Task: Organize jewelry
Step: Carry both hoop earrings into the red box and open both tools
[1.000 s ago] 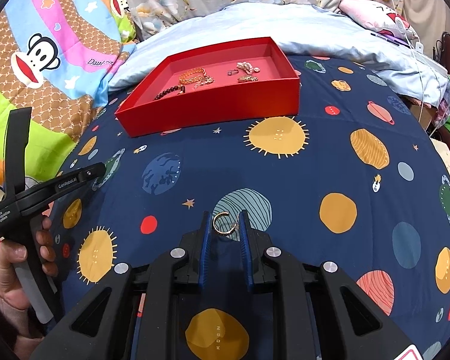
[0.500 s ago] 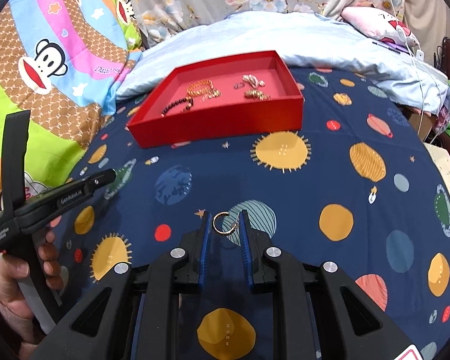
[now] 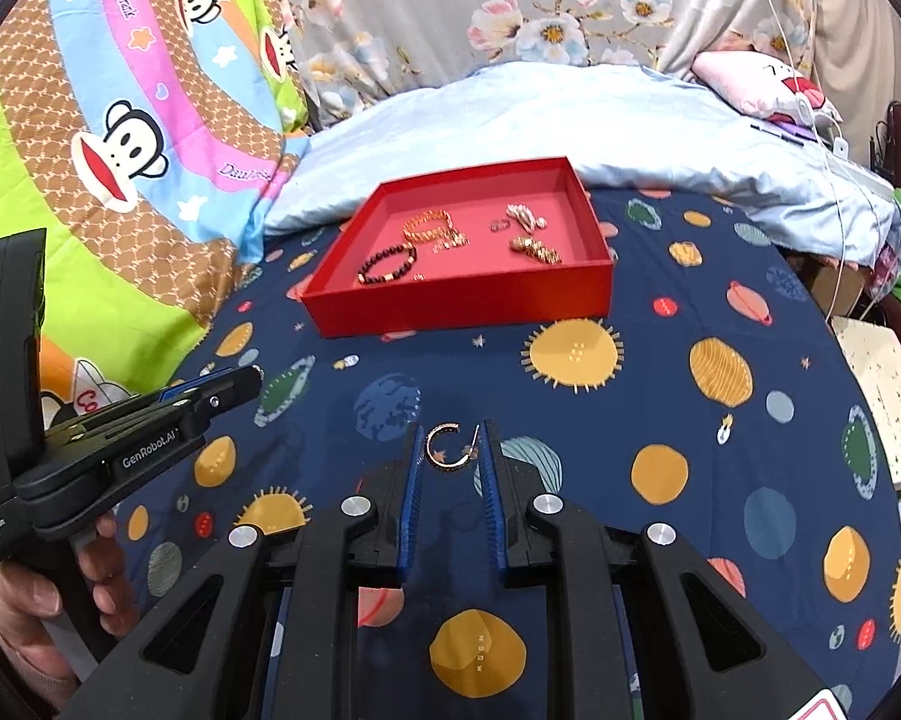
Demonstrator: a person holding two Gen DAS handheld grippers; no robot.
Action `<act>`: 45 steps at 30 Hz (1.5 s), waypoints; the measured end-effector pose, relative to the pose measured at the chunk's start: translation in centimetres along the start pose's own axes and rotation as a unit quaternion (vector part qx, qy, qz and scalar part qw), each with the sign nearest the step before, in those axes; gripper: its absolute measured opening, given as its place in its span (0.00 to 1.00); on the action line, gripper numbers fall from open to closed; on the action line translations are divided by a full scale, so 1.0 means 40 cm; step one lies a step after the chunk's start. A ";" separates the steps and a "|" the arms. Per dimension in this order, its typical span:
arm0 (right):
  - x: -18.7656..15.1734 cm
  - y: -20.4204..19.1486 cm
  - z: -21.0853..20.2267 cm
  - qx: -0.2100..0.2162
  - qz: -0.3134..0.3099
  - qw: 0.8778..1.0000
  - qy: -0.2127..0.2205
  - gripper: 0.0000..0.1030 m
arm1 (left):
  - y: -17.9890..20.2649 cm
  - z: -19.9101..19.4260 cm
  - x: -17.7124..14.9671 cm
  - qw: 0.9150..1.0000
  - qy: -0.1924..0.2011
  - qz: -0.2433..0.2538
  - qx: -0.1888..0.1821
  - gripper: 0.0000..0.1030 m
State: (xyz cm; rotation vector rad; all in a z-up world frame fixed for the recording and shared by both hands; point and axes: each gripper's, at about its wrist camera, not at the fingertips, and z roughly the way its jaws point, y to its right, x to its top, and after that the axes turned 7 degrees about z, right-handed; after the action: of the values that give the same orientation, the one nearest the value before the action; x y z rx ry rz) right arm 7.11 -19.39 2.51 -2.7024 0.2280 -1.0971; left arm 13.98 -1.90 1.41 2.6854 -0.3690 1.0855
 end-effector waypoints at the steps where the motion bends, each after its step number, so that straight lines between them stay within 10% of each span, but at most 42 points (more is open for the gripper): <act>1: 0.008 -0.002 -0.006 0.003 -0.002 1.000 0.004 0.16 | 0.003 -0.005 0.004 1.000 0.003 0.001 0.000 0.15; 19: 0.247 0.014 0.088 0.035 -0.005 0.998 0.043 0.16 | 0.025 0.031 0.235 0.997 0.071 0.026 -0.012 0.15; 45: 0.386 0.043 0.452 0.014 -0.030 0.999 -0.014 0.20 | 0.025 0.397 0.377 0.999 0.000 0.016 -0.027 0.17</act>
State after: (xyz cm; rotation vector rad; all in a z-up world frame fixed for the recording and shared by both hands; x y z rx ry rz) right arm 30.64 -21.95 -0.22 -2.7135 0.1270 -1.0702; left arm 34.43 -9.77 0.96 2.6404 -0.4373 1.0688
